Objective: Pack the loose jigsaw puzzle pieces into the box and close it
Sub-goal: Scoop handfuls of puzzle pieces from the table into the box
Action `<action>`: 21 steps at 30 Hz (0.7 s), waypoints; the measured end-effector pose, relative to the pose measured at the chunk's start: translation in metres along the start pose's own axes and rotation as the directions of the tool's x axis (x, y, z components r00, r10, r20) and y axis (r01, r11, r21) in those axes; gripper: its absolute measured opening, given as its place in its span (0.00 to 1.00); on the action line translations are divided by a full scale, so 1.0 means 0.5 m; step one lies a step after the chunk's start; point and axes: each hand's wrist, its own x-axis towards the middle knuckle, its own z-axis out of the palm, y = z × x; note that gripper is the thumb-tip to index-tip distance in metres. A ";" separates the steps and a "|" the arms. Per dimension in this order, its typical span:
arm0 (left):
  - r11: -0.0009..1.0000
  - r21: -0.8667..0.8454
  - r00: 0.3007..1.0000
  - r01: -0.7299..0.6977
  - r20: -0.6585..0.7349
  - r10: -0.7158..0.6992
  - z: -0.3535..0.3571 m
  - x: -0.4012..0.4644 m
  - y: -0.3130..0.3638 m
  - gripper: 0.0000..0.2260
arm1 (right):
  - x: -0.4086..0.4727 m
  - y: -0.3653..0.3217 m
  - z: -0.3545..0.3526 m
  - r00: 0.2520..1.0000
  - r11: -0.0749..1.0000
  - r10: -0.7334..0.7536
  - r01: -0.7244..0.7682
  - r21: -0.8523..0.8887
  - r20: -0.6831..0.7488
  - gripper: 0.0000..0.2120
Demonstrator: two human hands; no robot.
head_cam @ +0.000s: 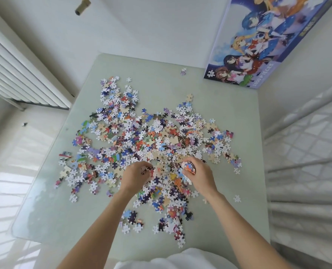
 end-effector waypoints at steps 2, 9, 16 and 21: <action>0.998 -0.038 0.999 -0.047 0.021 0.048 -0.015 -0.004 0.010 0.09 | 0.000 0.000 -0.006 0.998 0.998 -0.044 0.047 -0.052 0.044 0.15; 0.963 -0.108 0.967 -0.247 0.028 0.251 -0.077 0.033 0.116 0.07 | 0.017 -0.045 -0.111 0.994 0.994 -0.106 0.106 0.011 0.033 0.16; 0.851 -0.214 0.876 -0.480 -0.056 0.479 -0.177 0.156 0.382 0.08 | 0.093 -0.138 -0.410 0.940 0.953 -0.290 0.301 0.034 -0.176 0.14; 0.735 -0.240 0.773 -0.634 -0.230 0.592 -0.250 0.264 0.622 0.05 | 0.203 -0.201 -0.635 0.813 0.884 -0.462 0.454 -0.112 -0.354 0.15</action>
